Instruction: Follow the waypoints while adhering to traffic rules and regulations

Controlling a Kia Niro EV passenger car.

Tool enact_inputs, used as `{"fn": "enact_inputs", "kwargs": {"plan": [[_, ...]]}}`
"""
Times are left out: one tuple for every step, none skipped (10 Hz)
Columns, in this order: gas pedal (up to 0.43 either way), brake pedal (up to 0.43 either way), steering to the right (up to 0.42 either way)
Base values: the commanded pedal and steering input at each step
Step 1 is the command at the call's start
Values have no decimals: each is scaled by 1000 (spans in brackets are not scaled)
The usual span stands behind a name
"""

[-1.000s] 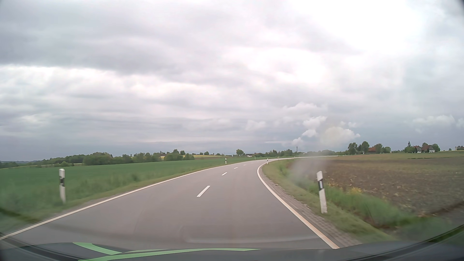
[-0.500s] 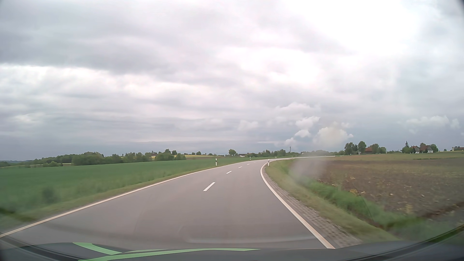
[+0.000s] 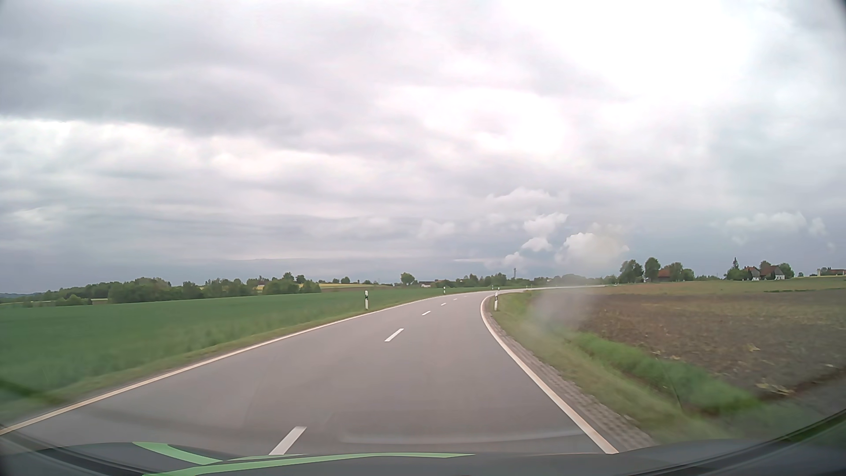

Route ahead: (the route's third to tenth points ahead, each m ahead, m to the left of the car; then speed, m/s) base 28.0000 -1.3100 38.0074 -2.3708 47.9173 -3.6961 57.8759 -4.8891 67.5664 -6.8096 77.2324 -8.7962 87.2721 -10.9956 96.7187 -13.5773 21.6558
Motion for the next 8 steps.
{"fn": "enact_inputs", "kwargs": {"plan": [[358, 0, 19], [358, 0, 20], [358, 0, 23], [350, 0, 25], [350, 0, 25], [350, 0, 25], [350, 0, 27], [350, 0, 27]]}}
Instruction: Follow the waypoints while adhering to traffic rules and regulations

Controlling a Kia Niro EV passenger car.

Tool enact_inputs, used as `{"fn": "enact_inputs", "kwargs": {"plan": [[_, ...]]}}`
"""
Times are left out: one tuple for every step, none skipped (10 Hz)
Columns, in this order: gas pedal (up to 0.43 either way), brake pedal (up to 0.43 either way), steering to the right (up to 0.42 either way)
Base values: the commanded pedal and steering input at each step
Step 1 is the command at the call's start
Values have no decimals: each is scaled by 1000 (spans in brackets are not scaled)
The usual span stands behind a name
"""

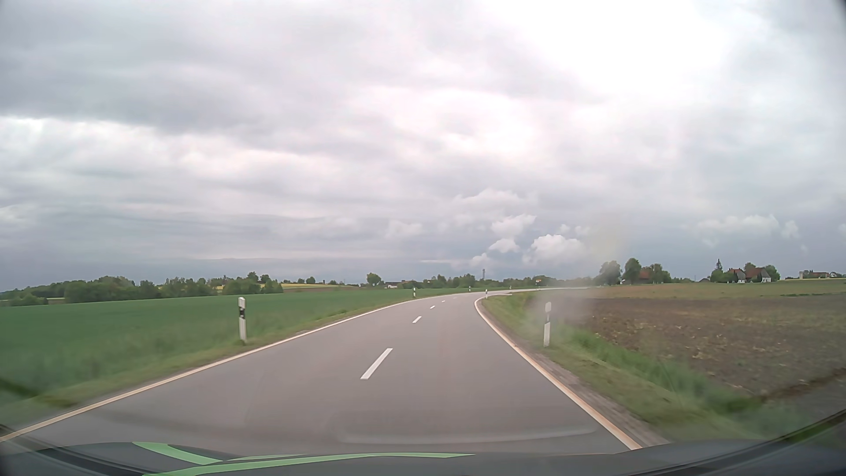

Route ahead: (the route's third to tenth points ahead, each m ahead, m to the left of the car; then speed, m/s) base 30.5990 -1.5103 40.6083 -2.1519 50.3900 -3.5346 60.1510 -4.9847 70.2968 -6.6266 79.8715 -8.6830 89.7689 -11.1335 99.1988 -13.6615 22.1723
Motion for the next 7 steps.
{"fn": "enact_inputs", "kwargs": {"plan": [[350, 0, 27], [350, 0, 27], [350, 0, 26], [350, 0, 24], [350, 0, 20], [350, 0, 18], [350, 0, 16]]}}
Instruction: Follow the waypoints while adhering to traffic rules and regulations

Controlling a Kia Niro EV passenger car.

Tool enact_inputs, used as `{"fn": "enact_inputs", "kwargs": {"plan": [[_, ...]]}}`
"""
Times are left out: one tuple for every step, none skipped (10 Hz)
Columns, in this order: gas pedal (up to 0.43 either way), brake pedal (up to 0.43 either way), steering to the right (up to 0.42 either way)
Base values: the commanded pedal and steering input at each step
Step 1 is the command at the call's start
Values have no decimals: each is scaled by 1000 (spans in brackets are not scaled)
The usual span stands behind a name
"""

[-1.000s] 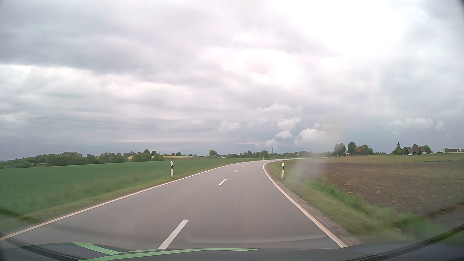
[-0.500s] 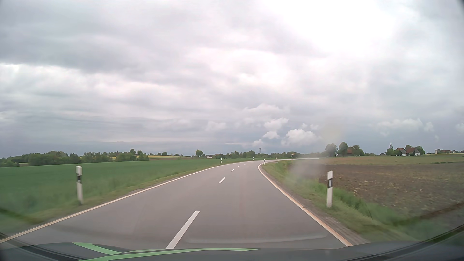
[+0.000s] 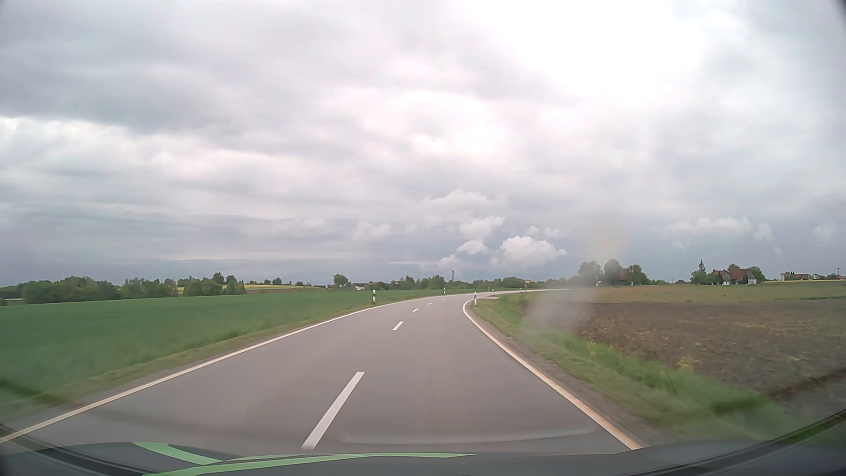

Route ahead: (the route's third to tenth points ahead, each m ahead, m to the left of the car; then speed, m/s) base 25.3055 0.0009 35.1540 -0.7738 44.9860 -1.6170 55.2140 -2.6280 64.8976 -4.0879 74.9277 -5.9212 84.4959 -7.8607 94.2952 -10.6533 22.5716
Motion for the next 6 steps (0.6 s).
{"fn": "enact_inputs", "kwargs": {"plan": [[350, 0, 16], [350, 0, 16], [339, 0, 16], [319, 0, 16], [319, 0, 16], [319, 0, 17]]}}
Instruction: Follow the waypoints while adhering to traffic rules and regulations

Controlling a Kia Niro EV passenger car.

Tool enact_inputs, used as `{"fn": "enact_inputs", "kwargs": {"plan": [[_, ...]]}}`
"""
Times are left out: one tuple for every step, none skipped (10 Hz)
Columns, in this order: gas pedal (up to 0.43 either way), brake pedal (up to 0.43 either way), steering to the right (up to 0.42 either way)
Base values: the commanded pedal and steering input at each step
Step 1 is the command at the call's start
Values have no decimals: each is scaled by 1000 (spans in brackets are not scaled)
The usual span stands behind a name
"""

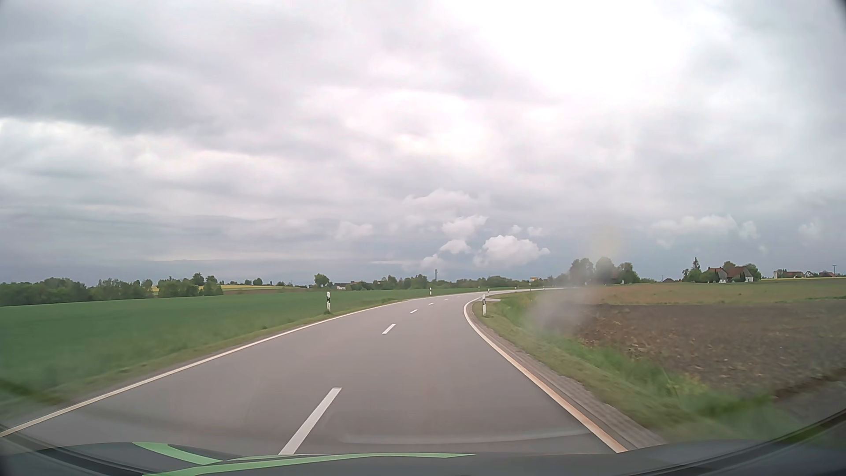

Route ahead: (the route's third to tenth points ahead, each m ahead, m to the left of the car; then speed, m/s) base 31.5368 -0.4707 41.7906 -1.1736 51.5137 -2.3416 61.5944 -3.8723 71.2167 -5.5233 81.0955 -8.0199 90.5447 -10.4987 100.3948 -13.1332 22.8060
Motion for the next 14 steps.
{"fn": "enact_inputs", "kwargs": {"plan": [[319, 0, 17], [319, 0, 17], [319, 0, 18], [319, 0, 18], [319, 0, 18], [319, 0, 19], [319, 0, 19], [319, 0, 19], [319, 0, 20], [319, 0, 21], [319, 0, 21], [319, 0, 21], [319, 0, 21], [311, 0, 21]]}}
